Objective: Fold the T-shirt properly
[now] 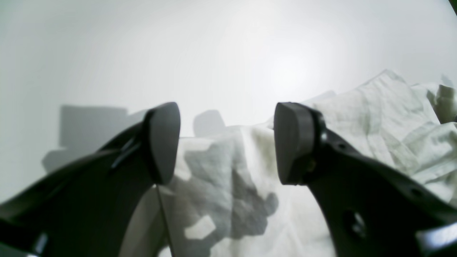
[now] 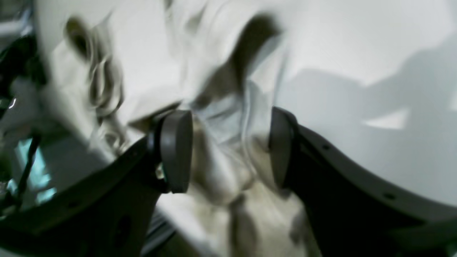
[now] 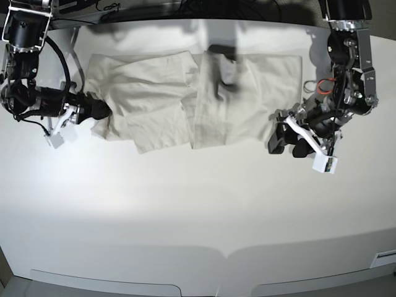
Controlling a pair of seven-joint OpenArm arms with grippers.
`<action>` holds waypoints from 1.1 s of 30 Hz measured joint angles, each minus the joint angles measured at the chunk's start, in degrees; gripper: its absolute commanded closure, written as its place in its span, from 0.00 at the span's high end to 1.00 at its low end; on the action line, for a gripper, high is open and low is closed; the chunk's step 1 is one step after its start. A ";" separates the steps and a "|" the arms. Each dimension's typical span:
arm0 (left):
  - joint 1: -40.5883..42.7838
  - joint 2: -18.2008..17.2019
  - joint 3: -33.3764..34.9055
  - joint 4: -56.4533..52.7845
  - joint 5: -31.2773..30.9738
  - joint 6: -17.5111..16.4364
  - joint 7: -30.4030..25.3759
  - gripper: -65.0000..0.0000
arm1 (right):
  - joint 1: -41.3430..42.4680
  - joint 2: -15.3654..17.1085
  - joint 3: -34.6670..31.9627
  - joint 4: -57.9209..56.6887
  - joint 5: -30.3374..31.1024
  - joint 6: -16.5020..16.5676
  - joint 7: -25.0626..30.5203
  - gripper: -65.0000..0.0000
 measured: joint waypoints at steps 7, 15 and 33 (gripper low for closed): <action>0.00 0.00 0.00 0.00 0.00 0.00 0.37 0.61 | -0.24 -0.13 -0.83 -0.22 3.72 -0.02 -0.39 0.52; 0.00 -0.02 0.00 0.00 0.02 0.00 0.39 0.61 | -0.76 -0.37 -0.90 -0.48 2.08 -0.24 -0.61 0.00; 0.02 -0.02 0.00 0.00 0.02 -0.02 3.23 0.61 | 0.74 6.82 -1.11 6.60 11.06 -0.85 0.46 0.00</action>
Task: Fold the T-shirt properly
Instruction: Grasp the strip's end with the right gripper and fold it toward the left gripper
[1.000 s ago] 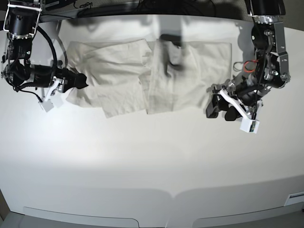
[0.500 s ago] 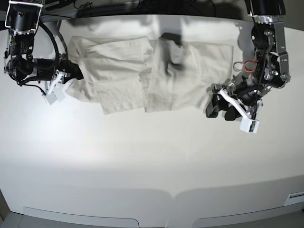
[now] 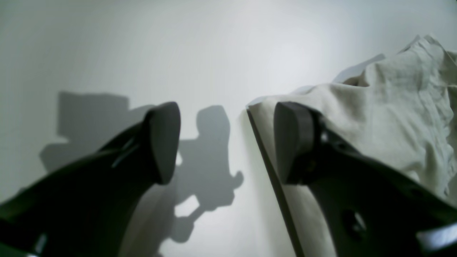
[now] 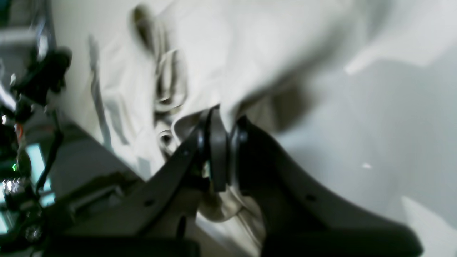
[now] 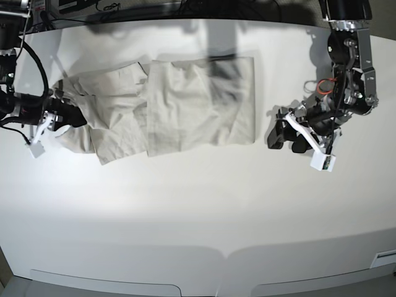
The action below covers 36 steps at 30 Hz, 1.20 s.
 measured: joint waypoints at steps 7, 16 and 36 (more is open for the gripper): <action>0.00 -0.02 0.00 0.00 0.02 0.00 0.00 0.61 | -0.37 -14.40 -0.11 15.89 2.01 0.00 -3.80 0.00; -0.02 -1.97 -0.02 0.00 0.02 -0.11 -0.02 0.61 | -2.89 -30.84 -0.66 28.30 -9.07 0.02 -3.58 0.00; -0.02 -1.77 0.00 0.00 0.00 -0.13 0.20 0.61 | -2.58 -42.38 -23.52 28.35 -26.58 -0.02 6.80 0.45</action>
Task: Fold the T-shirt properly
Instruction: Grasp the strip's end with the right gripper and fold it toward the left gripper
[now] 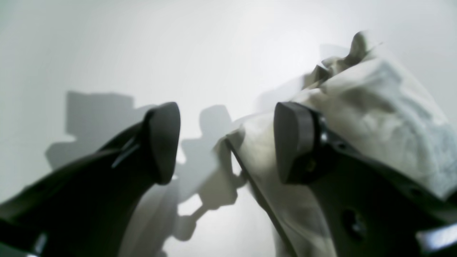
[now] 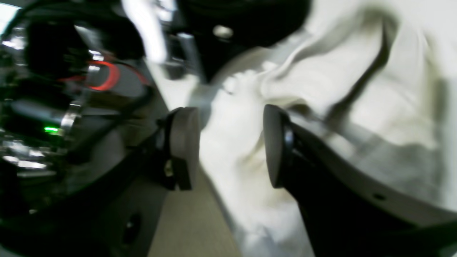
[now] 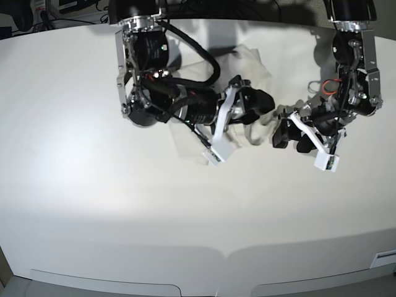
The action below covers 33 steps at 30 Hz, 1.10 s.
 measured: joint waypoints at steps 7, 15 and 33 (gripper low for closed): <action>0.00 0.00 0.00 0.00 -0.02 0.00 1.27 0.61 | 1.31 -0.59 0.11 0.00 4.94 0.00 -0.44 0.45; 0.00 0.00 0.00 0.00 -15.15 -0.02 9.09 0.15 | 7.85 4.15 6.34 0.00 -1.92 0.00 0.07 0.21; 9.73 3.98 0.22 0.02 -29.20 -7.45 16.13 0.00 | 14.21 11.34 2.43 -16.17 -19.45 0.00 20.52 0.00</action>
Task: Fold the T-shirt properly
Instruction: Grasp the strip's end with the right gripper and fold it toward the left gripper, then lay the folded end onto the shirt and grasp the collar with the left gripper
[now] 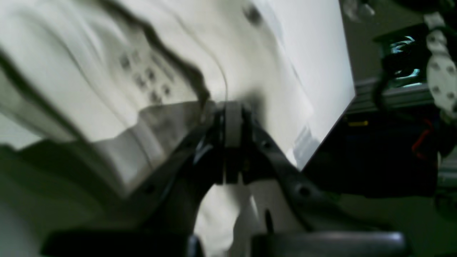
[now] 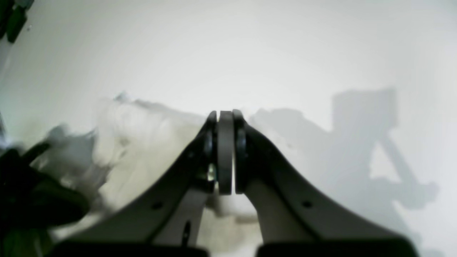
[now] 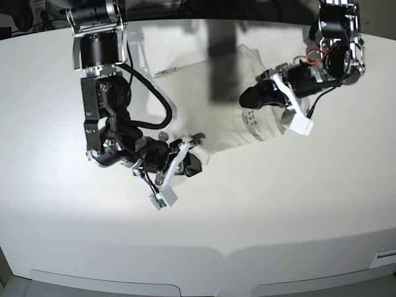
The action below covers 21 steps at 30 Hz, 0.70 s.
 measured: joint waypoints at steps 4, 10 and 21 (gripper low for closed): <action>4.28 0.02 0.04 0.00 -2.29 -2.67 -1.09 0.00 | 1.33 -0.85 -0.57 -3.69 -0.46 -0.15 0.44 0.00; 10.25 0.09 0.04 0.00 9.27 -2.60 -16.09 0.00 | 0.24 -1.88 -0.76 -8.33 -3.87 -0.17 1.09 0.00; 10.51 2.10 -0.15 -8.00 24.37 -4.94 -32.09 0.00 | -5.31 -1.60 -0.76 -8.85 -12.98 0.00 8.83 0.00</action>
